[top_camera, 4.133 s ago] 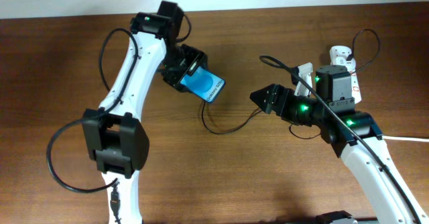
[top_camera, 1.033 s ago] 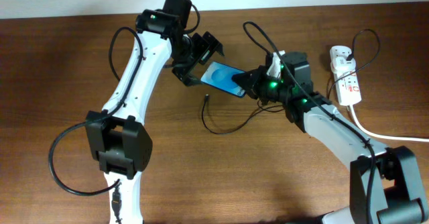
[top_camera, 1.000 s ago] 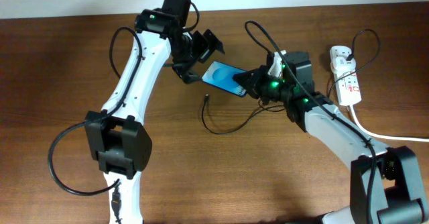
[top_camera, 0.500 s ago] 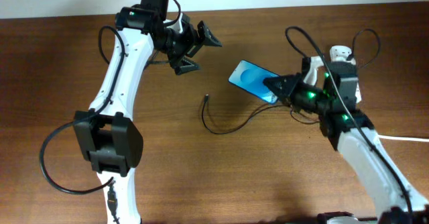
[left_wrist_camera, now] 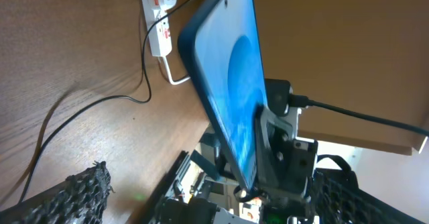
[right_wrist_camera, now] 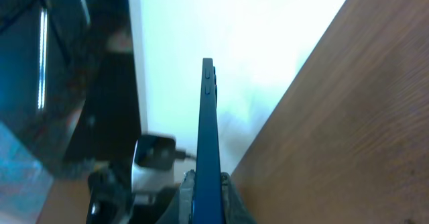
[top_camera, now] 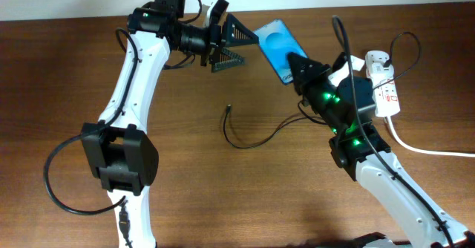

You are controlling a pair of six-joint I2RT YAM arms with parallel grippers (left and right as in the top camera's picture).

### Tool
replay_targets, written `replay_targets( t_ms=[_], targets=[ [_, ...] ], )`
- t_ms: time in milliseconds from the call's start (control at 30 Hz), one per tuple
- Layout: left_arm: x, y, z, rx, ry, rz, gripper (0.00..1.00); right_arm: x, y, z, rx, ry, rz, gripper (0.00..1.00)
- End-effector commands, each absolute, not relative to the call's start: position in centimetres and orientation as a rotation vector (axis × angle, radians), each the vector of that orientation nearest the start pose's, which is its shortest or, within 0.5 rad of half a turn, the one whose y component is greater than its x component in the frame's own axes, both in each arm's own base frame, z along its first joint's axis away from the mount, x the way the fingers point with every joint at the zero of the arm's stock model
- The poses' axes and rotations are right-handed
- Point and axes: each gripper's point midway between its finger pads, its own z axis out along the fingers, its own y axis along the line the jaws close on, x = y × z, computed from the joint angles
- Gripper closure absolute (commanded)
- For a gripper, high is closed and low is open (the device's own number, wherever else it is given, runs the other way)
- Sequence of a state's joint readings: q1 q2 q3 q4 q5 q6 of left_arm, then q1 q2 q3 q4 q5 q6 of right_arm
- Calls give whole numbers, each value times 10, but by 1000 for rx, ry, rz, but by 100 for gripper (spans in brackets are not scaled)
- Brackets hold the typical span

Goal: Plug charger to phone and switch on socket

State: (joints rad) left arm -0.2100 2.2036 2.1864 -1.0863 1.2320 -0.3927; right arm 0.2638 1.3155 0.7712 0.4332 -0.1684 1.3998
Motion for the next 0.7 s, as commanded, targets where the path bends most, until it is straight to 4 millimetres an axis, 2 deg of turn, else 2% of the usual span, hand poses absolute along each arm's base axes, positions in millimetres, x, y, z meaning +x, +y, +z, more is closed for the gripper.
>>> replay_targets(
  t_ms=[0,100,167,233,267,467,600,667],
  targets=[
    [443,-259,277,97,2497,-1912,1,419,130,282,942,1558,1317,96],
    [454,-269,287,107,2447,-1914,0,426,142,286,944,1497,1367,96],
    [457,-278,286,106,2449,-1878,1,432,156,287,913,1459,1412,96],
    [462,-280,281,69,2465,-1827,5,439,168,269,970,1469,1469,96],
    [466,-280,282,74,2452,-1811,6,441,174,267,965,1459,1497,96],
    [480,-279,275,16,2453,-1722,14,440,194,264,970,1447,1549,96],
    [484,-288,278,45,2422,-1695,17,438,205,272,999,1429,1610,96],
    [485,-291,281,53,2407,-1697,29,435,211,264,1072,1442,1650,96]
  ],
)
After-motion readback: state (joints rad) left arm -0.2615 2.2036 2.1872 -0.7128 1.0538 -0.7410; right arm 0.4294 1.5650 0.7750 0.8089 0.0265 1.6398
